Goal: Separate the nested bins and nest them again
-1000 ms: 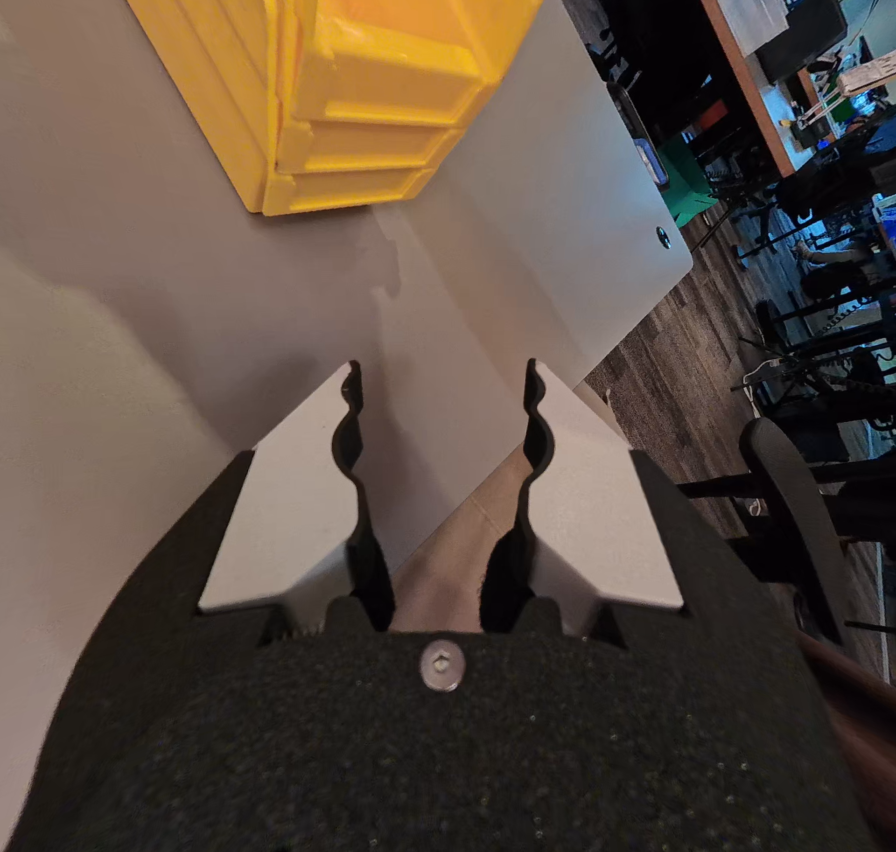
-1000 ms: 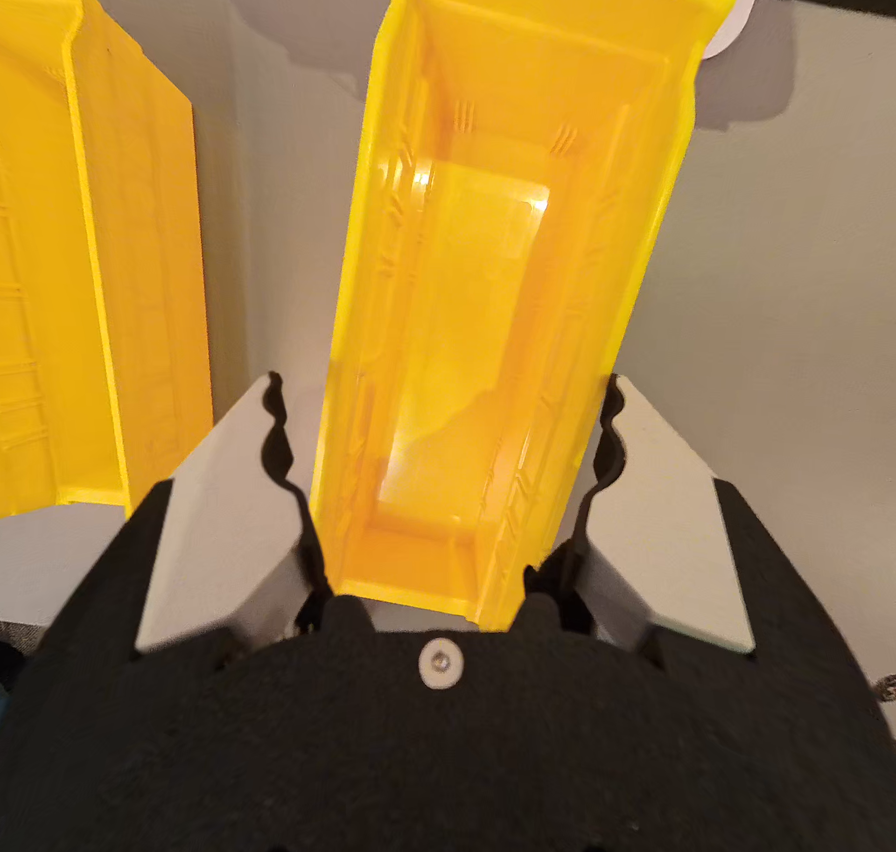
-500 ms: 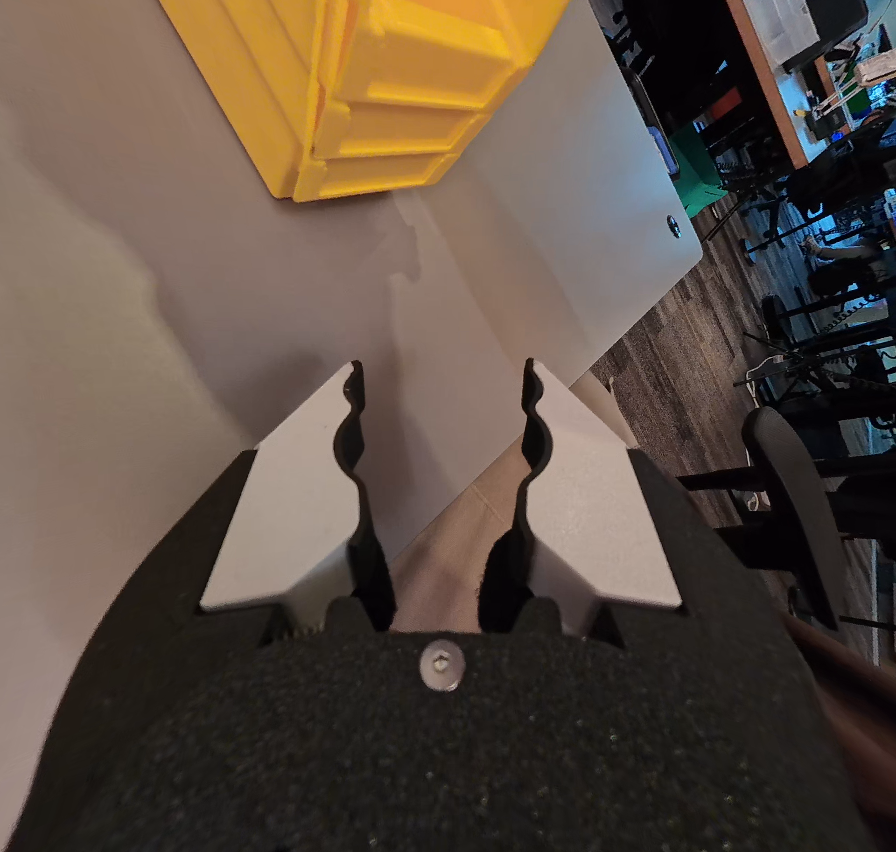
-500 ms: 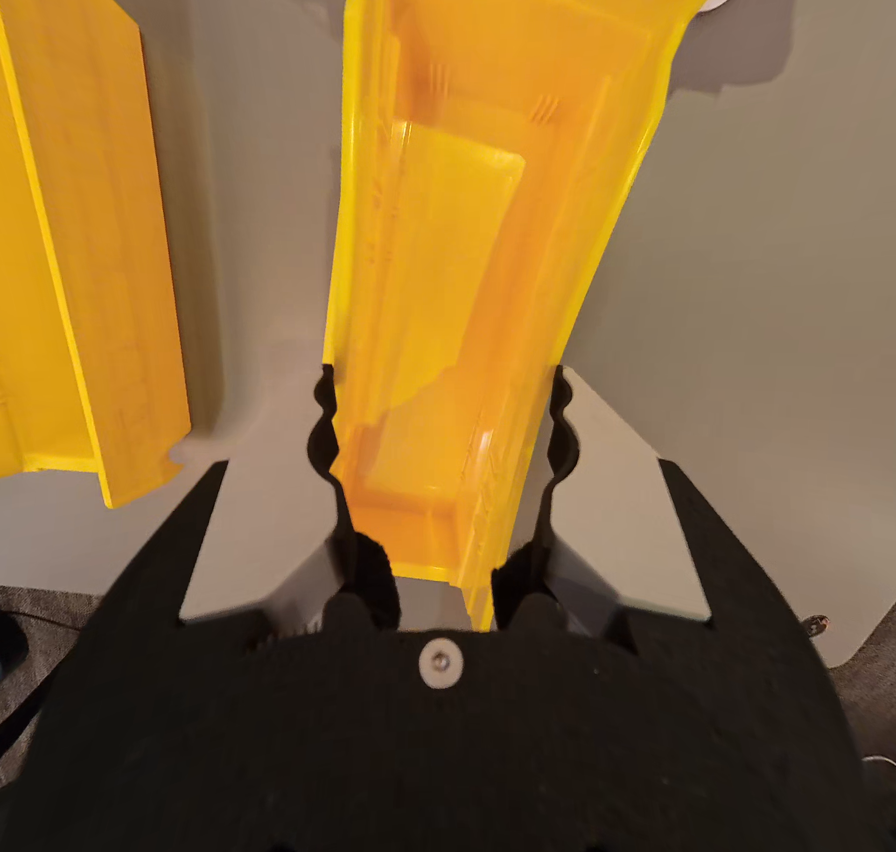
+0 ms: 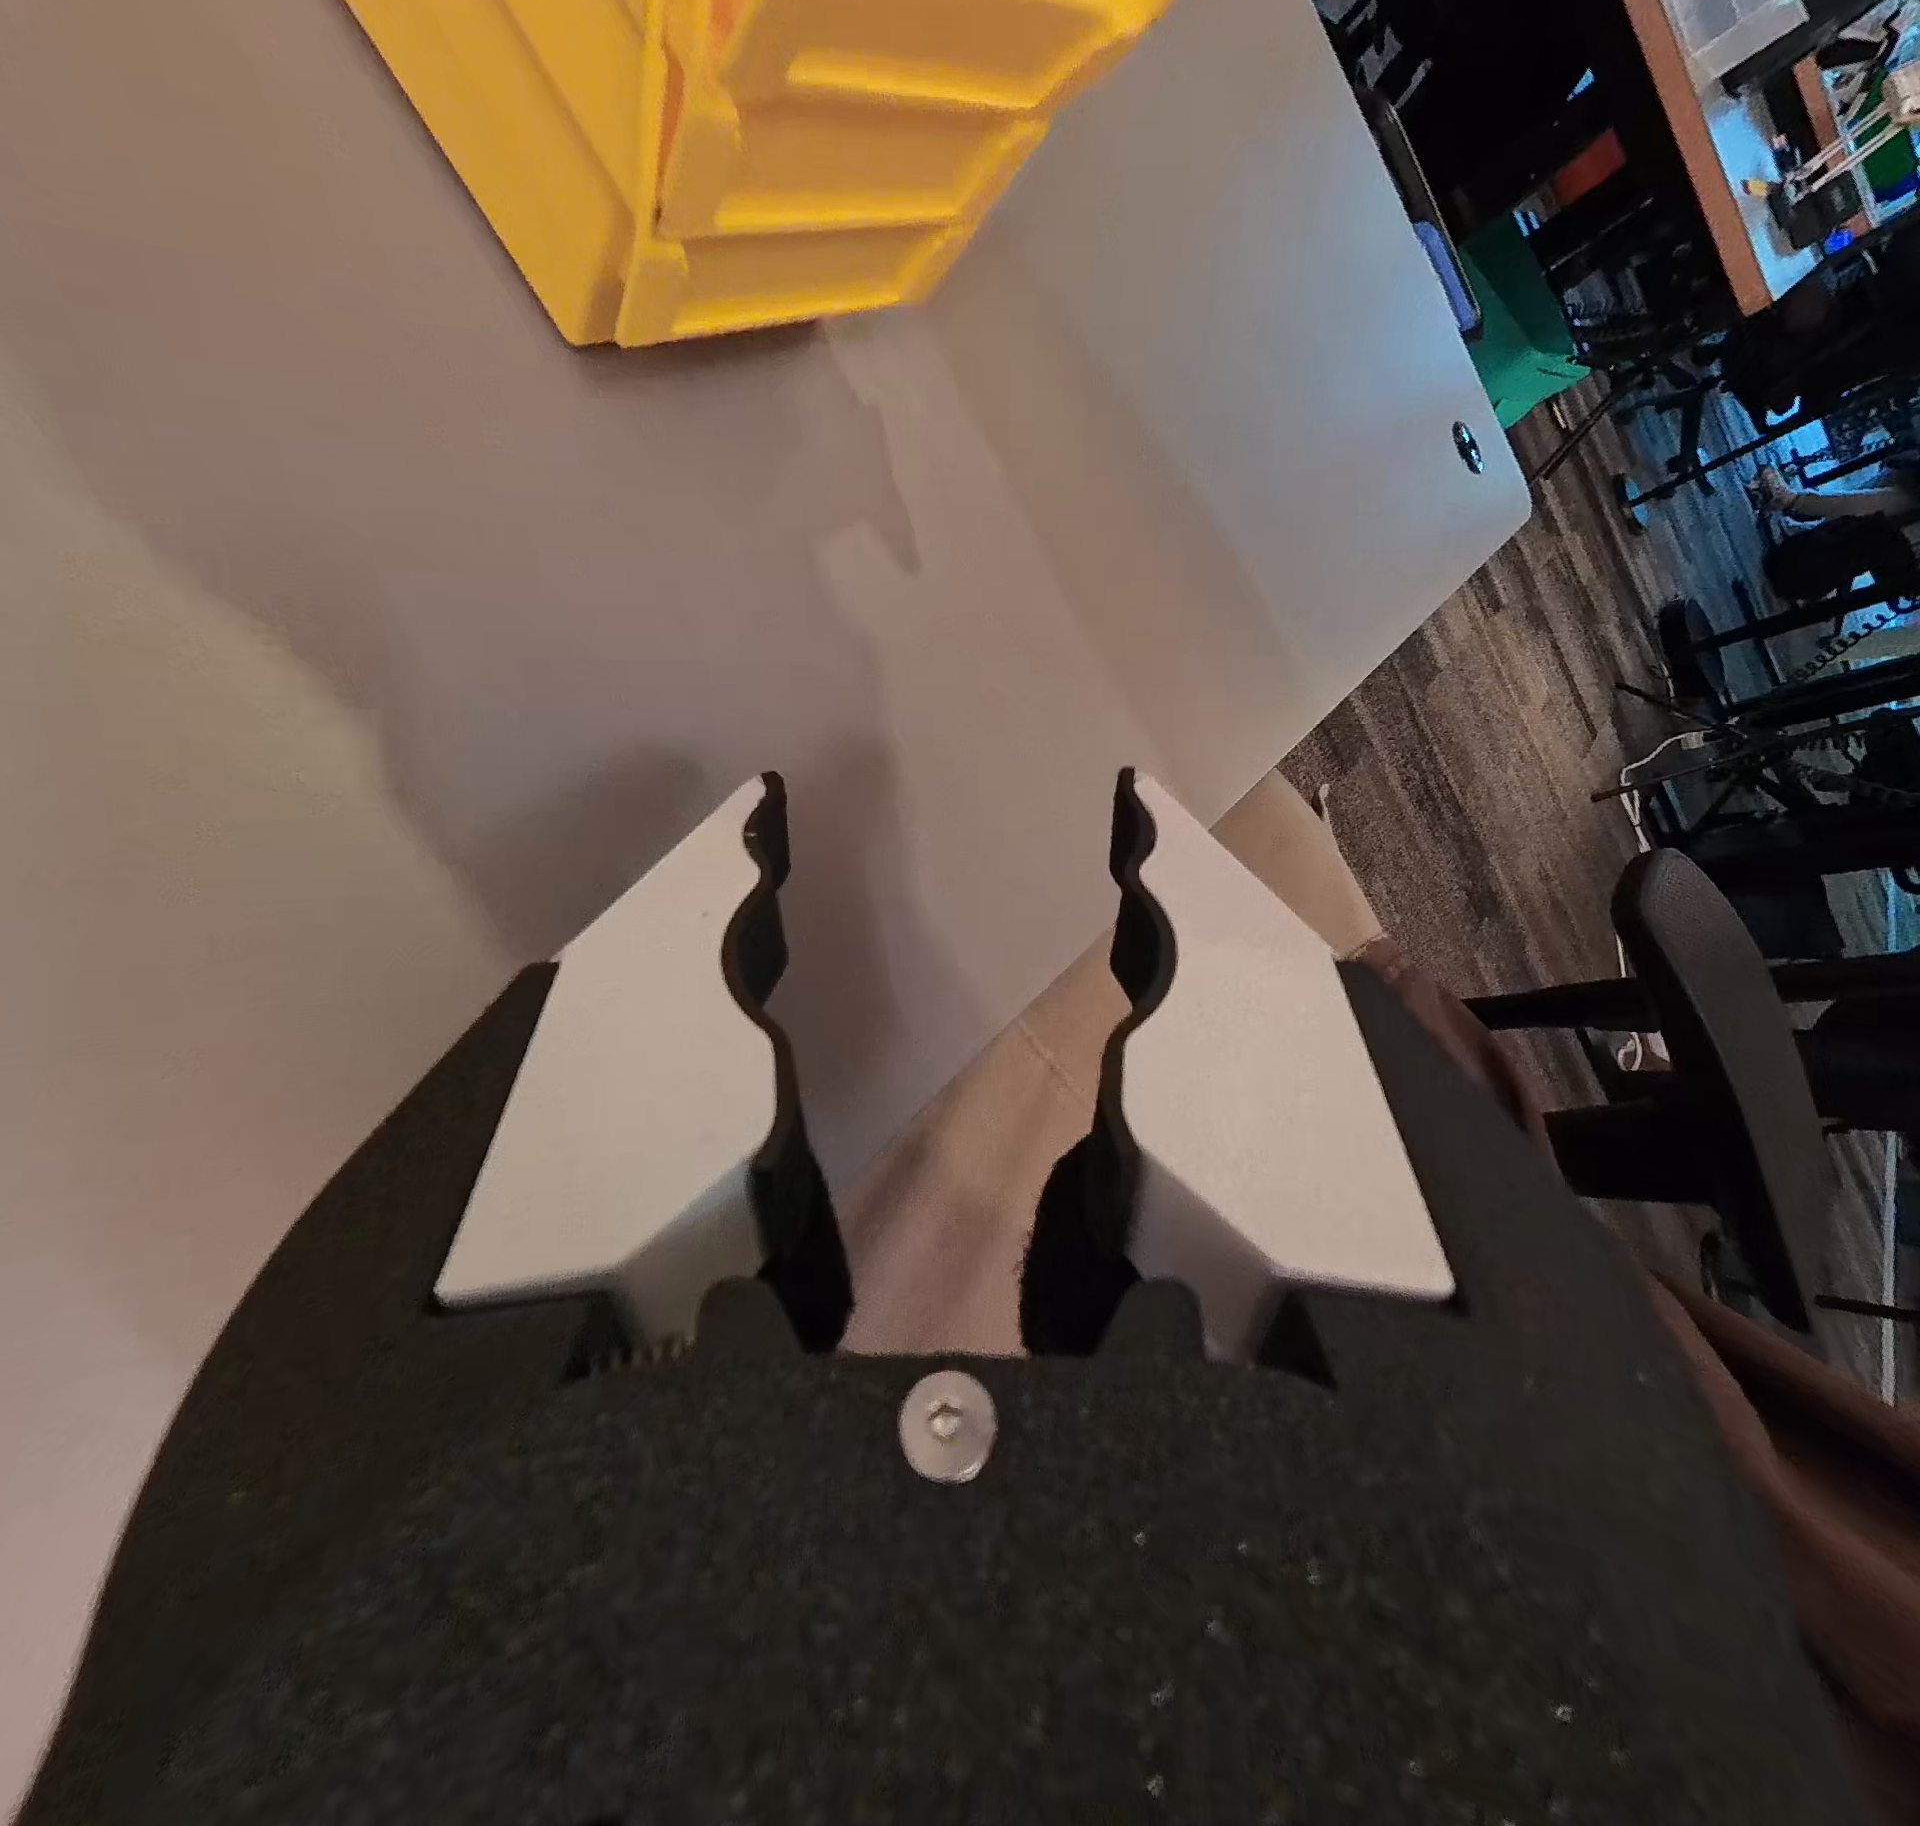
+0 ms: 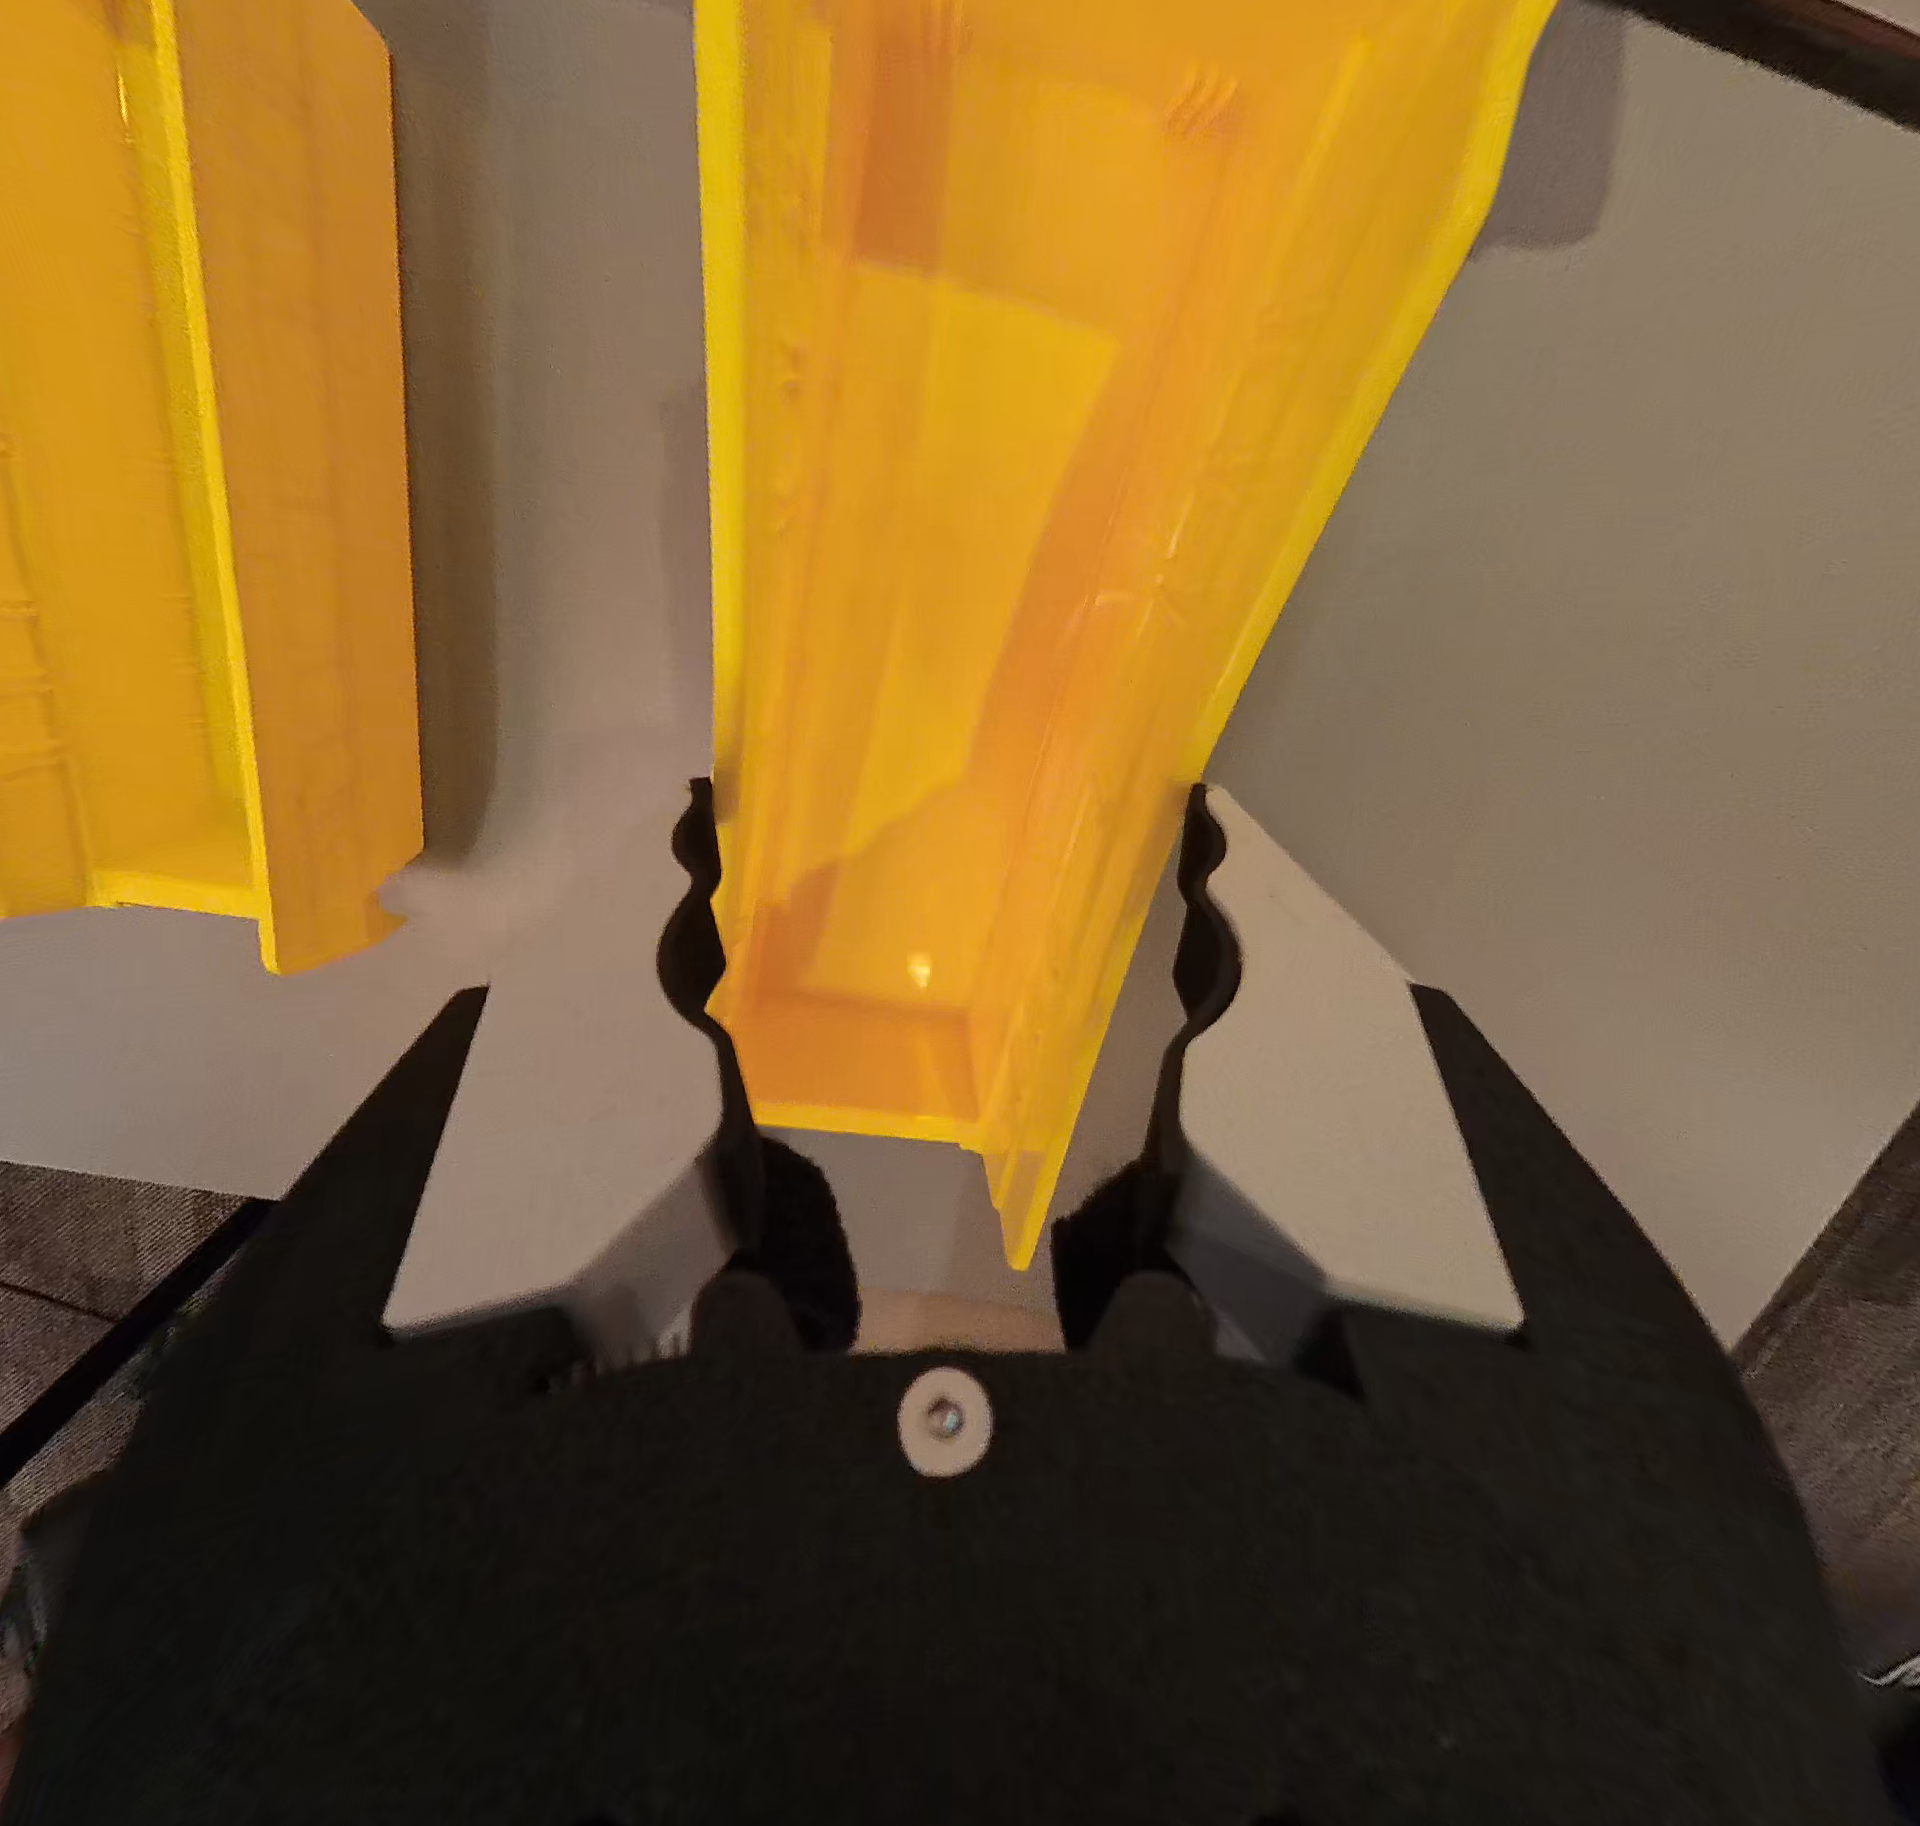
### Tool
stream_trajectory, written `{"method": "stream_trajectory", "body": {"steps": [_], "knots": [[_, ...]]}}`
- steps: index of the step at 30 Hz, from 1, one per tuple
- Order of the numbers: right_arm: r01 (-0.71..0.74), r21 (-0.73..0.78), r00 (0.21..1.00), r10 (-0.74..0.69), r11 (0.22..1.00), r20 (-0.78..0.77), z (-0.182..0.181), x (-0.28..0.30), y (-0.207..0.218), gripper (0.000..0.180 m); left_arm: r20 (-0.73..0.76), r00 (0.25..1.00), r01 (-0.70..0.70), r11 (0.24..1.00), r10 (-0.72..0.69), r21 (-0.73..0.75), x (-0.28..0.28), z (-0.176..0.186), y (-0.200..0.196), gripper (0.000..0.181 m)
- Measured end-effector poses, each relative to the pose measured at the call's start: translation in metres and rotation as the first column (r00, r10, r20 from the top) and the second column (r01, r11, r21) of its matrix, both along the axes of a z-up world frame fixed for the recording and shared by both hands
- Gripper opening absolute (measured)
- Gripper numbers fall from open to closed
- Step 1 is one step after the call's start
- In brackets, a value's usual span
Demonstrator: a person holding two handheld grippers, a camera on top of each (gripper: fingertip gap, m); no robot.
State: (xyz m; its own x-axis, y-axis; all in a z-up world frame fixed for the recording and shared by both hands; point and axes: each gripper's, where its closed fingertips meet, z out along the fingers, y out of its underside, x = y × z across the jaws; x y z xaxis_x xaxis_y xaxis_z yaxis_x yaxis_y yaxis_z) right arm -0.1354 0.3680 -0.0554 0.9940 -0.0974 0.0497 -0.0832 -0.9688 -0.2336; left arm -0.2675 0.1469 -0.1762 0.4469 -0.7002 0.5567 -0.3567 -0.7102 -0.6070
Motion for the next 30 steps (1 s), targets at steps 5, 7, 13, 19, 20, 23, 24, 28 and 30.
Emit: {"method": "stream_trajectory", "body": {"steps": [5,7,13,19,20,23,24,28,30], "knots": [[-0.012,0.001,1.000,0.012,1.000,0.017,0.016,0.001,-0.005,0.088,-0.001,1.000,0.000,1.000,0.000,-0.003,-0.001,-0.001,0.000,0.061],[-0.019,0.000,1.000,0.019,1.000,0.018,0.025,0.002,-0.008,0.088,0.000,1.000,0.000,1.000,0.000,-0.004,-0.001,0.000,0.001,0.061],[-0.012,0.087,0.998,0.017,0.996,-0.053,0.078,0.006,-0.009,0.087,0.000,1.000,0.001,1.000,-0.001,-0.008,-0.001,-0.001,0.000,0.061],[-0.022,0.070,1.000,0.022,0.997,0.001,0.113,0.047,-0.028,0.087,-0.001,1.000,0.004,1.000,-0.004,-0.016,0.000,-0.002,-0.002,0.061],[-0.013,0.057,1.000,0.012,0.998,0.010,0.111,0.058,-0.034,0.087,-0.001,1.000,0.005,1.000,-0.005,-0.018,0.000,-0.002,-0.002,0.061],[0.042,0.029,0.999,-0.043,0.999,0.020,0.091,0.094,-0.048,0.087,-0.004,1.000,0.004,1.000,-0.004,-0.018,-0.001,-0.003,-0.002,0.061],[0.059,0.016,0.998,-0.059,0.998,0.020,0.080,0.106,-0.053,0.087,-0.005,1.000,0.004,1.000,-0.004,-0.019,-0.001,-0.003,-0.002,0.061],[0.101,-0.037,0.995,-0.100,0.994,0.032,0.028,0.146,-0.066,0.087,-0.011,1.000,0.005,1.000,-0.005,-0.026,-0.002,-0.005,-0.002,0.060],[0.110,-0.069,0.993,-0.107,0.992,0.043,0.004,0.161,-0.070,0.087,-0.015,1.000,0.007,1.000,-0.007,-0.028,-0.002,-0.006,-0.002,0.060]]}}
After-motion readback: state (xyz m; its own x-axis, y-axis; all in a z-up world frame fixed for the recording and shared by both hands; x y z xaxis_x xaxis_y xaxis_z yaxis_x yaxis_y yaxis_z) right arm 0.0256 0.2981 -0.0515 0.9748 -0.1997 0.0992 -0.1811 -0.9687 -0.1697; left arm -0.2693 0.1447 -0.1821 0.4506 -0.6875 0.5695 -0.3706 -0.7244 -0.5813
